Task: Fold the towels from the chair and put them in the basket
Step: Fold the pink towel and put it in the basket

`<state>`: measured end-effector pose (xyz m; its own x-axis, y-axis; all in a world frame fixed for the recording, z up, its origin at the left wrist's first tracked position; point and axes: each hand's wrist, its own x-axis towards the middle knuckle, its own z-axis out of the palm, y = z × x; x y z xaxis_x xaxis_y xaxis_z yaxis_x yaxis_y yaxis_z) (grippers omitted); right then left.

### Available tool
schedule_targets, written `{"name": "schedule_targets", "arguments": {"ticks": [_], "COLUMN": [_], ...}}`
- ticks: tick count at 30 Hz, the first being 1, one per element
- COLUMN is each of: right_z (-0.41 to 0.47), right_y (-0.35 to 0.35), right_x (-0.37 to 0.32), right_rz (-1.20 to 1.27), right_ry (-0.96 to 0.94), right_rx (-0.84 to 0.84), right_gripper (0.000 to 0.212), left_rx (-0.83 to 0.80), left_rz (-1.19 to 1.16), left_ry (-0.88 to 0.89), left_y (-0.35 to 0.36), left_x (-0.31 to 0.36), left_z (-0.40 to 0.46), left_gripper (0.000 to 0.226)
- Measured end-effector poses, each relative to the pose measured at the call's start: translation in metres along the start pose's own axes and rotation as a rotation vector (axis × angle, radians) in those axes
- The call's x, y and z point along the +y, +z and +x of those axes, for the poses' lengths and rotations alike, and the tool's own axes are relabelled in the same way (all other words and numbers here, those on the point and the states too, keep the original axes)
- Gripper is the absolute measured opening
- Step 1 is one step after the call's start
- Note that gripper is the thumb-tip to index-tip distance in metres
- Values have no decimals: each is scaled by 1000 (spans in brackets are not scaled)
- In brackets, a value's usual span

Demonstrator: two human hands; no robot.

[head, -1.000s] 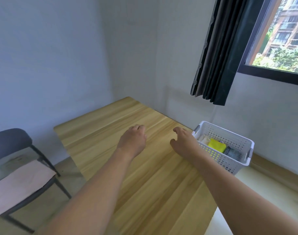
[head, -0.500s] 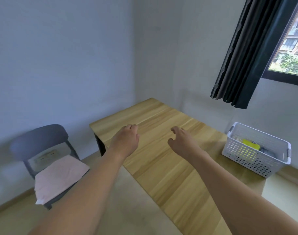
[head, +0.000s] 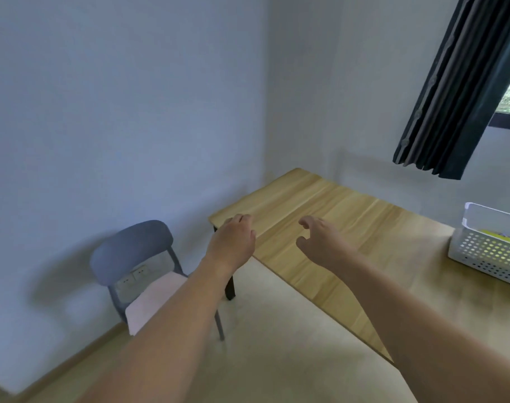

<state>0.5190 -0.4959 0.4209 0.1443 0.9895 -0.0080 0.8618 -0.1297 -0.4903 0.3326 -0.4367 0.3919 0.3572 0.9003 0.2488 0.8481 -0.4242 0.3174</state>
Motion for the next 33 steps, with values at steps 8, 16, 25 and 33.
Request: {"name": "schedule_targets", "arguments": {"ticks": [8, 16, 25, 33], "right_z": [34, 62, 100, 181], "right_y": [46, 124, 184, 270], "right_x": [-91, -210, -292, -314], "right_rz": [35, 68, 68, 147], "right_ry": [-19, -17, 124, 145], "right_rx": [25, -20, -48, -178], "right_gripper": [52, 51, 38, 49], "left_rx": [37, -1, -124, -229], "left_rz": [-18, -42, -106, -81], "left_ry": [-36, -60, -101, -190], "left_y": [-38, -72, -80, -56], "left_x": [-100, -244, -378, -470], "left_z": [1, -2, 19, 43], "left_gripper": [35, 34, 28, 38]}}
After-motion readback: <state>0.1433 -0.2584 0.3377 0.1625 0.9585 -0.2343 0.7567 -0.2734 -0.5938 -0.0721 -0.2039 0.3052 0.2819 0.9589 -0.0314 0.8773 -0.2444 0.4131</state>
